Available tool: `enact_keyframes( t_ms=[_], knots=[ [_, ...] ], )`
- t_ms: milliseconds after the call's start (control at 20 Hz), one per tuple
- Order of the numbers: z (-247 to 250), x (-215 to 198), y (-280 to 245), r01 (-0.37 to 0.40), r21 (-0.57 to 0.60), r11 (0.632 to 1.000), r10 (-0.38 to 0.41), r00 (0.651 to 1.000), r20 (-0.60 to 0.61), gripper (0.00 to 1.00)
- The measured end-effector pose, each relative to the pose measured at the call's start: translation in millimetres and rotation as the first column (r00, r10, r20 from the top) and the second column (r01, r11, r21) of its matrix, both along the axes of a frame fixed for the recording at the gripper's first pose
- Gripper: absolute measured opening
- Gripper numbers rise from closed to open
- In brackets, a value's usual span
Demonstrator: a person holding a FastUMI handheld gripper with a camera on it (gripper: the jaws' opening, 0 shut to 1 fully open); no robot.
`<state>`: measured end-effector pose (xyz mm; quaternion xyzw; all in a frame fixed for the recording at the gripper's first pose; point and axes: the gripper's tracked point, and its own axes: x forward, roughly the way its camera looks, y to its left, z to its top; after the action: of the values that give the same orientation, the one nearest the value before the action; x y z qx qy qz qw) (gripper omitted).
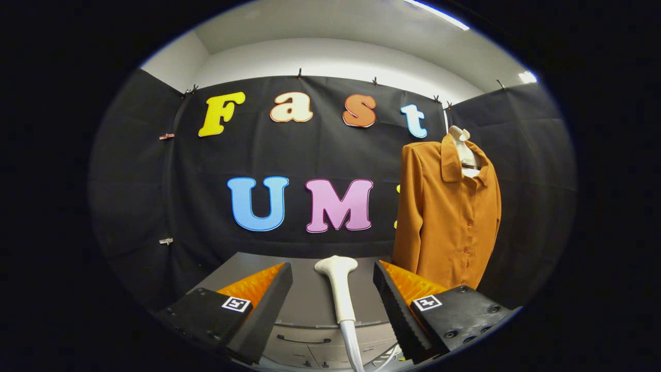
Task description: Iron the clothes twice with a garment steamer, once on the left side and once on the right side.
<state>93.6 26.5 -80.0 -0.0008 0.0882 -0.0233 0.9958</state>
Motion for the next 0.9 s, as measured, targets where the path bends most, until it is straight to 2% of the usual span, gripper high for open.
enact_keyframes(
  t_ms=[200, 450, 650, 900],
  knots=[
    [-32, 62, -2, -0.044, 0.016, 0.999, 0.045, 0.996, -0.082, 0.98],
    [-81, 114, -9, -0.055, 0.023, 0.998, 0.059, 0.973, -0.224, 0.99],
    [-117, 135, -12, -0.056, 0.022, 0.998, 0.06, 0.937, -0.344, 0.98],
    [-157, 134, -15, -0.058, 0.007, 0.998, 0.054, 0.869, -0.492, 0.99]
  ],
)
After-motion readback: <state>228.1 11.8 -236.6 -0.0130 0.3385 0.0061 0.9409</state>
